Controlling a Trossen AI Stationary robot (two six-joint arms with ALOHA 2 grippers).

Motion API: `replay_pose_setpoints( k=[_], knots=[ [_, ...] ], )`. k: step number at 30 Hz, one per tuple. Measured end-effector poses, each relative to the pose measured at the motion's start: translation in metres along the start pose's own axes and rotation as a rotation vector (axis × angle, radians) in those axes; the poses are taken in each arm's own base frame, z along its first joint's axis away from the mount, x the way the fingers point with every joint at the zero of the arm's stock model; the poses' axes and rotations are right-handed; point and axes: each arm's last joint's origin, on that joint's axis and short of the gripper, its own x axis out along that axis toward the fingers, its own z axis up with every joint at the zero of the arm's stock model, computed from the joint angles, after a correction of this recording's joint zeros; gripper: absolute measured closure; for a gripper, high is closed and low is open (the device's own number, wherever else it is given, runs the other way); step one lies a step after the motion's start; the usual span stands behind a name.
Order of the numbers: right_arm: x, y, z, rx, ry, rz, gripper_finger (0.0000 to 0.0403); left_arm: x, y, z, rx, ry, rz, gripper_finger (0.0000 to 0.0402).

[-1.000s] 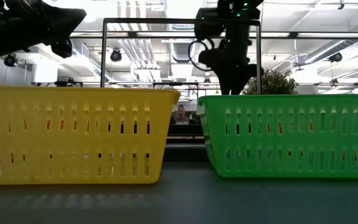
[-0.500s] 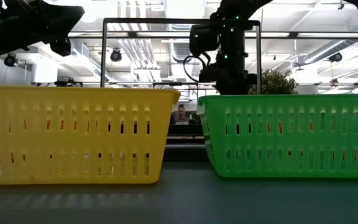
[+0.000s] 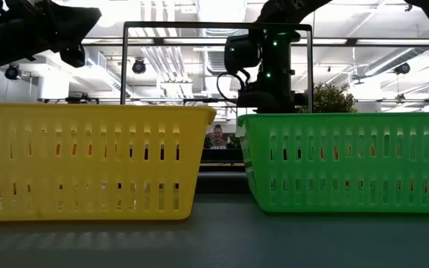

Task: Stack baskets on shelf by color
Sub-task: Put the top center green bin on the shelf

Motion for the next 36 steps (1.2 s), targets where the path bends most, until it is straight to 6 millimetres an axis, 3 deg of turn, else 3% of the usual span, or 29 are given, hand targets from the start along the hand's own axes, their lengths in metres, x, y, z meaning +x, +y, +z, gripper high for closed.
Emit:
replay_pose_setpoints(
  k=[23,36],
  knots=[
    [0.035,0.0,-0.011,0.007,-0.047,-0.022,0.0278,0.0,0.0,0.0,0.0,0.001,0.0,0.0402],
    [0.035,0.0,-0.011,0.014,-0.046,-0.021,0.0389,0.0,0.0,-0.001,0.0,0.005,0.0,0.0402]
  ],
)
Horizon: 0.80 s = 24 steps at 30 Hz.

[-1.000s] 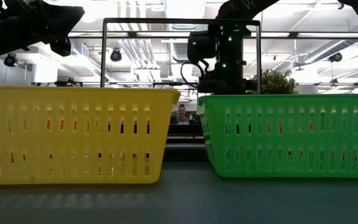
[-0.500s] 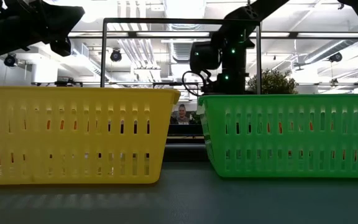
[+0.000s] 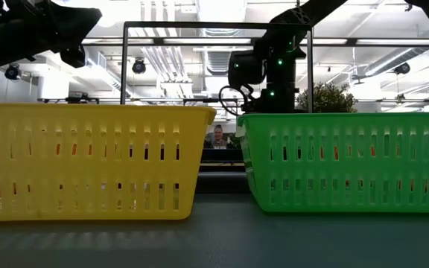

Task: Stack baskets on shelf by color
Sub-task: Put the top center green bin on the shelf

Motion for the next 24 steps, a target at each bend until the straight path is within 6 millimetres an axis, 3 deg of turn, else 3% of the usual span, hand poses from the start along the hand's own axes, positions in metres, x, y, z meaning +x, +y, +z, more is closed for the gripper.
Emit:
replay_pose_setpoints(
  k=[7,24],
  knots=[
    [-0.011,0.003,0.002,-0.02,0.011,-0.004,0.039,0.0,0.0,0.0,0.0,-0.001,0.0,0.0402],
    [-0.071,0.011,0.023,-0.163,-0.062,0.029,0.039,0.0,0.0,0.0,0.0,-0.001,0.0,0.0402]
  ],
)
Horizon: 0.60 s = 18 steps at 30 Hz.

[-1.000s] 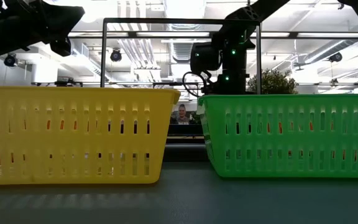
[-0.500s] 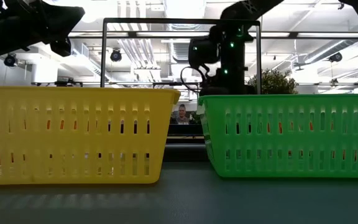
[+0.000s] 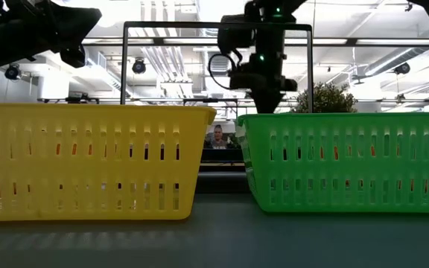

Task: Stack baskets on shelf by color
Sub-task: Put the top center green bin on the shelf

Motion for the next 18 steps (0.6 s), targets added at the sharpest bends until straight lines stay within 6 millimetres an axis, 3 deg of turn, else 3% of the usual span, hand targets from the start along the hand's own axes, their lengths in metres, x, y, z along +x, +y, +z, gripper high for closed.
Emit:
replay_pose_setpoints(
  k=[4,12,18],
  knots=[
    [-0.014,0.005,0.006,-0.169,-0.052,0.026,0.039,0.0,0.0,0.0,0.0,0.0,0.0,0.0402],
    [-0.028,0.034,0.01,-0.701,-0.215,0.092,0.039,0.0,0.0,0.0,0.0,0.003,0.0,0.0402],
    [-0.027,0.048,0.017,-0.822,-0.34,0.2,0.039,0.0,0.0,0.0,0.001,0.003,0.0,0.0402]
  ],
)
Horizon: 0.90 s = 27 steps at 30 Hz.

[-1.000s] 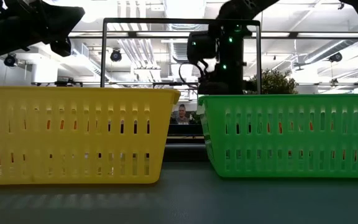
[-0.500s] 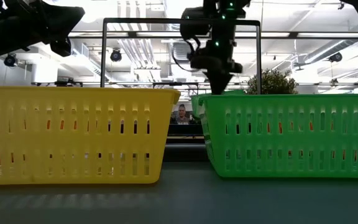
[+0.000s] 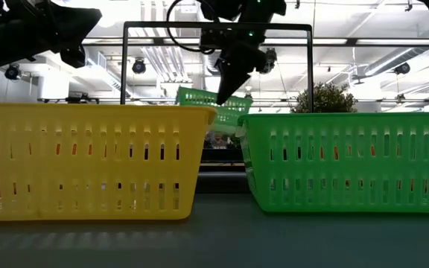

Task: Stack baskets on shelf by color
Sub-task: Put the top center green bin on the shelf

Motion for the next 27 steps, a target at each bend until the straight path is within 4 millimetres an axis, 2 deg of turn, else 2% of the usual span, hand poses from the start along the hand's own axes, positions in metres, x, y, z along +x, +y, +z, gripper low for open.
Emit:
replay_pose_setpoints(
  k=[17,27],
  knots=[
    [0.05,-0.018,-0.004,0.081,0.063,-0.097,0.039,0.0,0.0,0.0,0.005,0.002,0.0,0.0402],
    [0.064,-0.023,-0.007,0.065,0.069,-0.101,0.039,0.0,0.0,0.0,0.006,0.003,0.0,0.0402]
  ],
)
